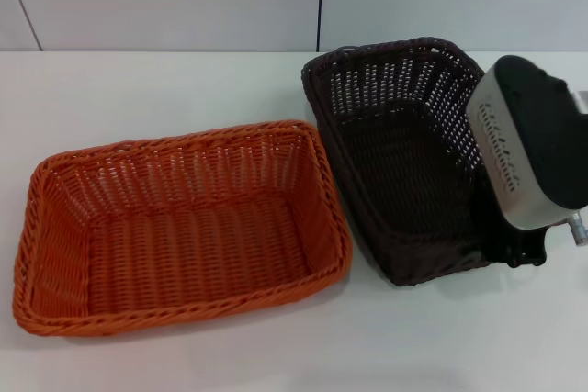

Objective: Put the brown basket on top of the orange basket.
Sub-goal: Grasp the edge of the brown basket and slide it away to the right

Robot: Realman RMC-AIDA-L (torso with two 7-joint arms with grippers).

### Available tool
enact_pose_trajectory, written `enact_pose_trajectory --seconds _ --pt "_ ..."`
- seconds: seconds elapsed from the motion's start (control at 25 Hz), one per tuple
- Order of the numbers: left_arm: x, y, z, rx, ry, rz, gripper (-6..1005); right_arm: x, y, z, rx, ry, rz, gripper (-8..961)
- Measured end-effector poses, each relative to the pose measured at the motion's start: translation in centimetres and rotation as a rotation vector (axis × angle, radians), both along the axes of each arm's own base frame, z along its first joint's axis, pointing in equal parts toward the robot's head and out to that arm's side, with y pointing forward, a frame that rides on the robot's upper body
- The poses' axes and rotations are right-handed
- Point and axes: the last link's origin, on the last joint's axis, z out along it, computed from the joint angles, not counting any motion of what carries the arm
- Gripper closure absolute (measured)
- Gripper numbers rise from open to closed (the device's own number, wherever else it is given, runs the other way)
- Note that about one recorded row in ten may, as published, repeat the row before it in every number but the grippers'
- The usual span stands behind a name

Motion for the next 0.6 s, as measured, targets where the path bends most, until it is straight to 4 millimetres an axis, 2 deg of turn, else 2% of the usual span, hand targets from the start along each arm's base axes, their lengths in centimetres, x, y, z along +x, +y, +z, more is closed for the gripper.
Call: enact_pose_trajectory --seconds 0.24,0.28,0.32,0.4,0.44,0.48,0.6 --pt "0.1 -0.1 0.1 0.005 0.004 -0.006 236 -0.6 -0.5 1.1 0.063 0.014 0.012 828" --pt "0.1 -0.1 0.1 0.004 0.005 -0.006 236 -1.2 -0.8 2.0 0.102 0.005 0.038 828" --pt "0.1 0.0 0.1 0.003 0.005 -0.007 236 -1.2 -0.8 2.0 0.102 0.005 0.038 828" --pt "0.2 0.0 0.1 0.001 0.009 -0.011 236 -2.8 -1.3 3.5 0.159 0.001 0.095 828" --pt "0.2 0.1 0.1 0.0 0.009 -0.012 236 -2.8 -1.3 3.5 0.159 0.001 0.095 828" --pt "0.3 0.1 0.1 -0.001 0.01 -0.014 236 -4.2 -1.7 4.4 0.191 0.007 0.142 827" --pt "0.3 0.1 0.1 -0.001 0.011 -0.017 236 -5.3 -2.0 5.0 0.215 0.011 0.185 827"
